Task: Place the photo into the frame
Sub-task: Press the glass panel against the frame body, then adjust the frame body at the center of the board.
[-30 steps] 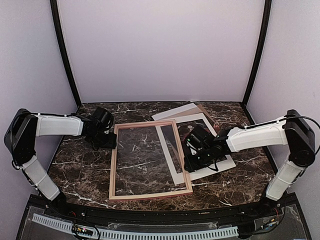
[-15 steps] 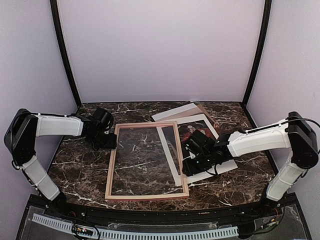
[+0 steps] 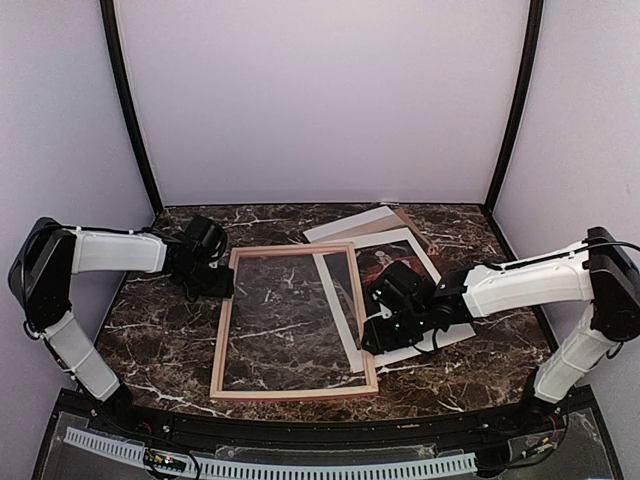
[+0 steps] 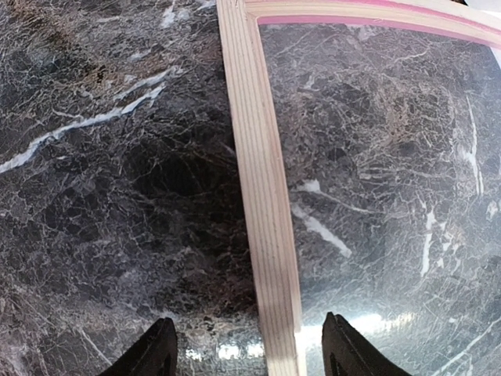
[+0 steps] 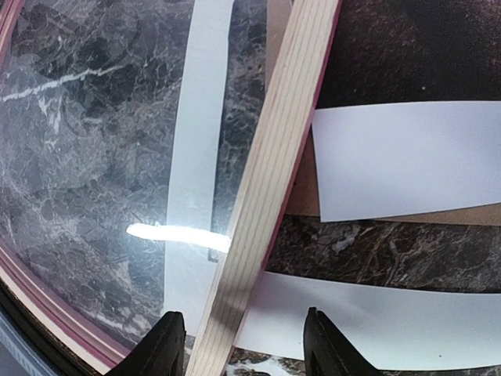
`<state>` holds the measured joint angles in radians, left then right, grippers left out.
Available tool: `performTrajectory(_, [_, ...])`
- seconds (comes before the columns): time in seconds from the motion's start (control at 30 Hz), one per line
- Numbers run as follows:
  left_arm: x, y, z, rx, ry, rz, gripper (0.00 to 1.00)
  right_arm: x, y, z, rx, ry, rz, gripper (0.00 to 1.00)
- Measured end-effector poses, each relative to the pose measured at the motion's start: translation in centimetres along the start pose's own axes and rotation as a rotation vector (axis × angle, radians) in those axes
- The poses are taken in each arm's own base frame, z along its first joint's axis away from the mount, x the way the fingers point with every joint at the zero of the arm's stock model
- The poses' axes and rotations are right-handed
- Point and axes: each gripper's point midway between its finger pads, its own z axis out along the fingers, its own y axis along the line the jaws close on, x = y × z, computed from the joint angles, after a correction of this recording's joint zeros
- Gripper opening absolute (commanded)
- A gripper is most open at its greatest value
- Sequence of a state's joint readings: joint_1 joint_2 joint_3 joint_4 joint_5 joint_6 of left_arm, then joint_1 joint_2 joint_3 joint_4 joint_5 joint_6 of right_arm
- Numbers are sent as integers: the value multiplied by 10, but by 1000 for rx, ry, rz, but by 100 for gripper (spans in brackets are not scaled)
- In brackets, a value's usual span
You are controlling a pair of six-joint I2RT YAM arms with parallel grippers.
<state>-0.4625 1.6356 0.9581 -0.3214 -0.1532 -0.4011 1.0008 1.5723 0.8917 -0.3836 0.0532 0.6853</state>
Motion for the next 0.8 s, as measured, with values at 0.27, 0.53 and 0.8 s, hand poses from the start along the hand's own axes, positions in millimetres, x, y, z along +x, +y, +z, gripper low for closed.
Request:
performTrajectory(0.27, [3, 1, 2, -1, 3, 1, 66, 20, 4, 4, 4, 36, -7, 50])
performTrajectory(0.53, [7, 2, 4, -3, 9, 2, 65, 30, 4, 12, 24, 63, -21, 45])
performTrajectory(0.8, [16, 5, 7, -6, 29, 4, 61, 32, 3, 18, 35, 66, -20, 45])
